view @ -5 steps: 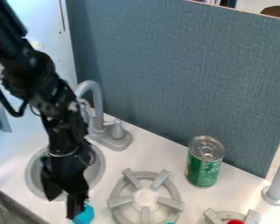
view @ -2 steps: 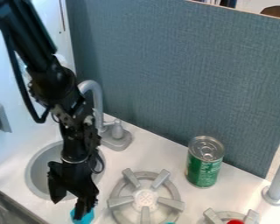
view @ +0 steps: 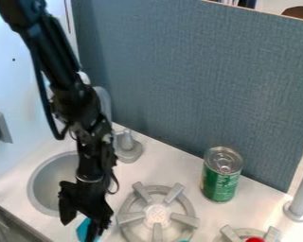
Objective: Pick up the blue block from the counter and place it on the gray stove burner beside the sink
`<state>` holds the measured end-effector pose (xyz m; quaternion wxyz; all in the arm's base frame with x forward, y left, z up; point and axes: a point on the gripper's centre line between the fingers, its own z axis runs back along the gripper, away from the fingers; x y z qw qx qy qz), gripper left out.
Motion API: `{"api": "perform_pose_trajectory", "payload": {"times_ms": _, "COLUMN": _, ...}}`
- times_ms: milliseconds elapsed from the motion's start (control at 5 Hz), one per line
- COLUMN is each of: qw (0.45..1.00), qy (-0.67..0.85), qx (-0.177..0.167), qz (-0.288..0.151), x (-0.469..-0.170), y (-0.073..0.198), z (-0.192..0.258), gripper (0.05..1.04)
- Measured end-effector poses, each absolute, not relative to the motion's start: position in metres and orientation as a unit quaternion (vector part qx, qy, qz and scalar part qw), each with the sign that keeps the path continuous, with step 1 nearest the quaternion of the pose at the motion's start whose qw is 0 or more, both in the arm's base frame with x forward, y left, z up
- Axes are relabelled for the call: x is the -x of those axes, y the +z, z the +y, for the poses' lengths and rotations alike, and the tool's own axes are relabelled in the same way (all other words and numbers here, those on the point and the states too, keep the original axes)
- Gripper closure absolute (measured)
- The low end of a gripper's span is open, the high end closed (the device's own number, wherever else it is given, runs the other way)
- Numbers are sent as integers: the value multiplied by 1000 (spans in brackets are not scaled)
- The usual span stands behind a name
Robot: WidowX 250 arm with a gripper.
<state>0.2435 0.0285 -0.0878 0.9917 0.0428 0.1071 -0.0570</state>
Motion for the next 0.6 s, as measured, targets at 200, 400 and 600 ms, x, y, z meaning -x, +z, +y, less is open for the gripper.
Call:
{"api": "perform_pose_trajectory", "payload": {"times_ms": 200, "qw": 992, "qy": -55, "qx": -35, "qz": 106, "x": -246, "y": -91, "z": 24, "gripper": 83}}
{"api": "perform_pose_trajectory", "payload": {"times_ms": 400, "qw": 994, "qy": -49, "qx": -20, "qz": 97, "x": -247, "y": -93, "z": 19, "gripper": 83}}
{"api": "perform_pose_trajectory", "payload": {"times_ms": 600, "qw": 992, "qy": -45, "qx": -32, "qz": 109, "x": -244, "y": -94, "z": 22, "gripper": 83}}
